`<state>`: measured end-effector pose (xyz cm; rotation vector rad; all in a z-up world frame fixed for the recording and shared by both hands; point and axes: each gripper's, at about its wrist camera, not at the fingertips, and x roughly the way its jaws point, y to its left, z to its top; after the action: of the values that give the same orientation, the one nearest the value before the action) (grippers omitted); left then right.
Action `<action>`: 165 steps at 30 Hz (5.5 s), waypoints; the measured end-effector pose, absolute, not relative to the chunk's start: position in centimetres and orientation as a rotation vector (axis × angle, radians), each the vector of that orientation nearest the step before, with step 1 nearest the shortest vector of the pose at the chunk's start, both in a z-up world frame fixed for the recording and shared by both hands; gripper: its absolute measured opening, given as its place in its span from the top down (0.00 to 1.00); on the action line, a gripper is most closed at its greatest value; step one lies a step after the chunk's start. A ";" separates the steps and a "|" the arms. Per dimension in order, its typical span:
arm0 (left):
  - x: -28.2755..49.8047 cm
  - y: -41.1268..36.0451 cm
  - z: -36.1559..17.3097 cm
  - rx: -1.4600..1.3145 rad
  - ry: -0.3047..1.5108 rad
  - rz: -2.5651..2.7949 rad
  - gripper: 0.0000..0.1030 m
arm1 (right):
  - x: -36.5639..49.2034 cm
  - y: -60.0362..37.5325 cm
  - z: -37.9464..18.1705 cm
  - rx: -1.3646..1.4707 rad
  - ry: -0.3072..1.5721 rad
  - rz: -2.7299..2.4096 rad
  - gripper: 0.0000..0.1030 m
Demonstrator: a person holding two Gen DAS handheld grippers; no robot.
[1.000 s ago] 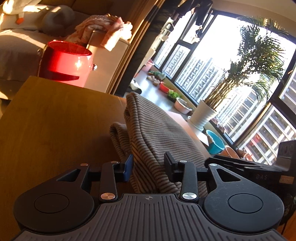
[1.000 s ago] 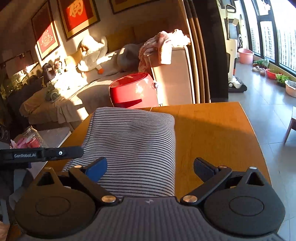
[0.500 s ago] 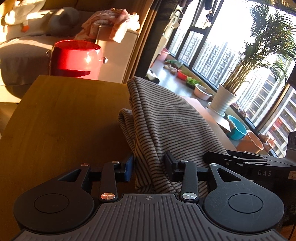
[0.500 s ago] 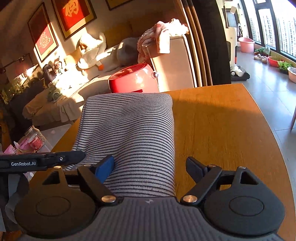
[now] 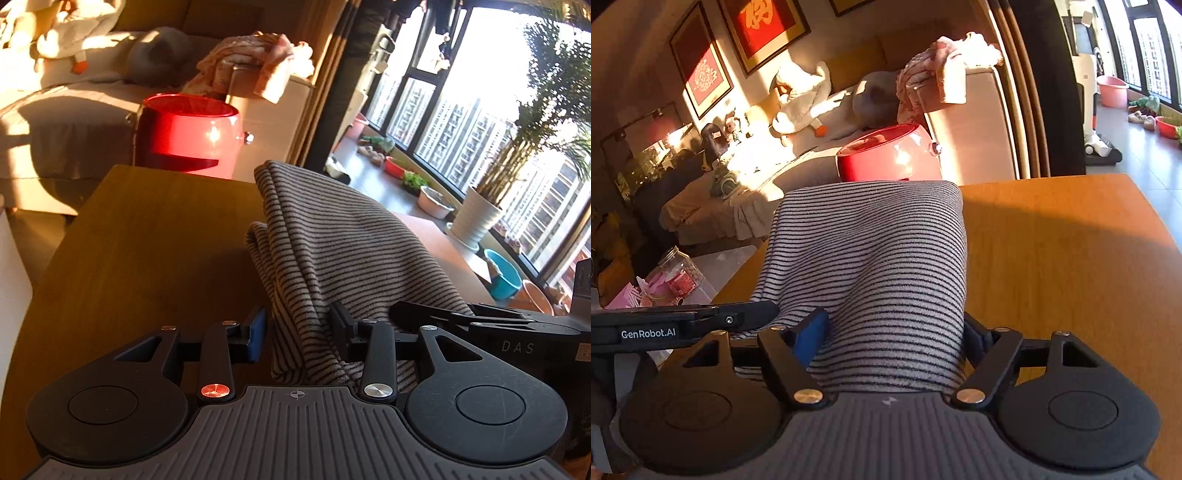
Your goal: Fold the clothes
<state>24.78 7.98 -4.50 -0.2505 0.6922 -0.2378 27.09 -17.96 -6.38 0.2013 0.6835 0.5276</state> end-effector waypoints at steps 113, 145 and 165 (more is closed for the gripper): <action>15.9 3.6 -6.6 -0.066 0.727 0.181 0.00 | 18.8 -16.9 -8.0 -0.050 0.741 0.160 0.00; 15.8 3.6 -6.6 -0.066 0.727 0.181 0.00 | 18.8 -17.0 -7.9 -0.051 0.741 0.159 0.00; 15.8 3.6 -6.6 -0.065 0.727 0.181 0.00 | 18.9 -17.0 -7.9 -0.051 0.740 0.158 0.00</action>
<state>15.82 3.63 -6.59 -0.0654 0.7266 0.1814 18.89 -16.98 -7.93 -0.0512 0.7402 0.1581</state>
